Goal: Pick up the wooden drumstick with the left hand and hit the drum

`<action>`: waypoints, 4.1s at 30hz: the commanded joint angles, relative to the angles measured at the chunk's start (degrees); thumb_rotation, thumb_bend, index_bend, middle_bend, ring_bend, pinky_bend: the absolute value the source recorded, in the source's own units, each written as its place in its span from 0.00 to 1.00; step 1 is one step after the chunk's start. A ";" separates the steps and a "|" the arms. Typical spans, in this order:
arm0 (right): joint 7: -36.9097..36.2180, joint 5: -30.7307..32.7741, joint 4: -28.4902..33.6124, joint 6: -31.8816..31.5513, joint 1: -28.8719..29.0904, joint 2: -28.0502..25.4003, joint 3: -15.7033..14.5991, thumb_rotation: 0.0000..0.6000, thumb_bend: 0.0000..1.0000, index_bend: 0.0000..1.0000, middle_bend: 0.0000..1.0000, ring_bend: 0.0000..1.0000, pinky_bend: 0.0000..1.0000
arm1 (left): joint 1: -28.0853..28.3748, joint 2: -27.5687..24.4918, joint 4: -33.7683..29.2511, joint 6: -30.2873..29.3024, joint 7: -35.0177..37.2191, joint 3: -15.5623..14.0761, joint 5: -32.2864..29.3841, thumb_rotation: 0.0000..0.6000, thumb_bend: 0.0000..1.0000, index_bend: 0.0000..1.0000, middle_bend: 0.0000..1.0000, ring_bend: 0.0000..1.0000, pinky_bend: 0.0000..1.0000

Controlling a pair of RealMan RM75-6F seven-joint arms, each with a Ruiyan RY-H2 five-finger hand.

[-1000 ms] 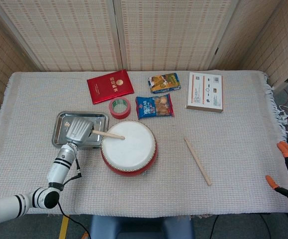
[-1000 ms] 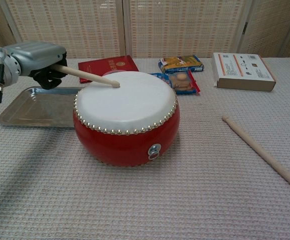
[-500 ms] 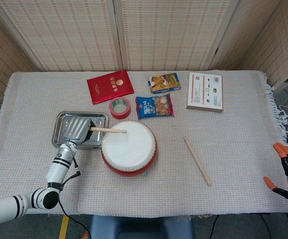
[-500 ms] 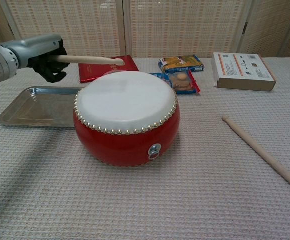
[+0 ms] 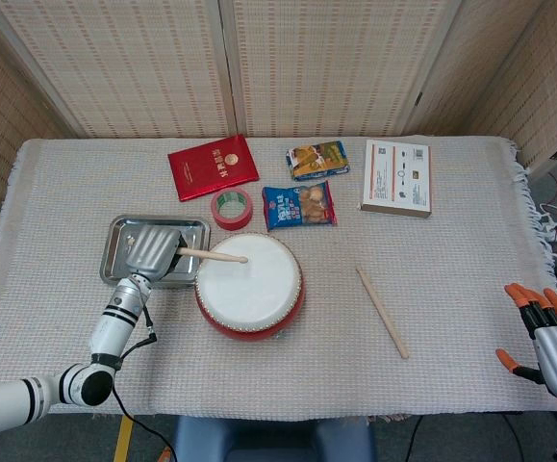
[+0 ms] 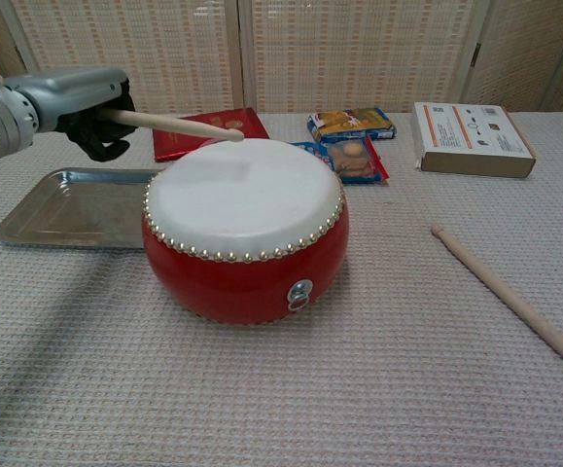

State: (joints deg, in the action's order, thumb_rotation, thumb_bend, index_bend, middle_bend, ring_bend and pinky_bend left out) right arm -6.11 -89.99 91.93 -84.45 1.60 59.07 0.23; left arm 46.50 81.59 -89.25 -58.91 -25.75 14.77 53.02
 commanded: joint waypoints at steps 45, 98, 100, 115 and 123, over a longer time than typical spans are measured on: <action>-0.95 -0.35 -1.32 -2.38 -0.51 0.77 0.35 1.00 0.23 0.01 0.07 0.00 0.00 | -0.95 2.33 6.23 -2.14 -5.54 -6.04 8.43 1.00 0.74 1.00 1.00 1.00 1.00; -1.05 -0.17 -1.21 -2.89 -1.01 0.93 0.19 1.00 0.23 0.01 0.07 0.00 0.00 | -4.01 0.38 3.22 -1.48 6.28 0.21 4.23 1.00 0.73 1.00 1.00 1.00 1.00; -1.10 -0.23 -1.26 -2.86 -1.03 1.02 0.14 1.00 0.23 0.01 0.07 0.00 0.00 | -4.46 -0.32 3.23 -1.73 9.61 1.90 3.74 1.00 0.73 1.00 1.00 1.00 1.00; -1.41 0.64 -1.76 -2.25 -0.90 1.12 0.41 1.00 0.23 0.01 0.07 0.00 0.00 | -1.58 7.17 25.22 7.76 13.36 2.01 -2.13 1.00 0.73 1.00 1.00 1.00 1.00; -0.98 1.52 -1.73 -1.15 -0.50 1.39 0.65 1.00 0.23 0.01 0.07 0.00 0.00 | -0.21 11.53 33.79 11.86 14.37 2.14 -3.65 1.00 0.73 1.00 1.00 0.99 1.00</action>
State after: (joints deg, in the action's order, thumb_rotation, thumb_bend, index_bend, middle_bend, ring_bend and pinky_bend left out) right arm -7.11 -88.49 90.22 -85.62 1.07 60.44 0.86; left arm 45.81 92.19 -56.51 -47.98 -11.61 16.81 49.92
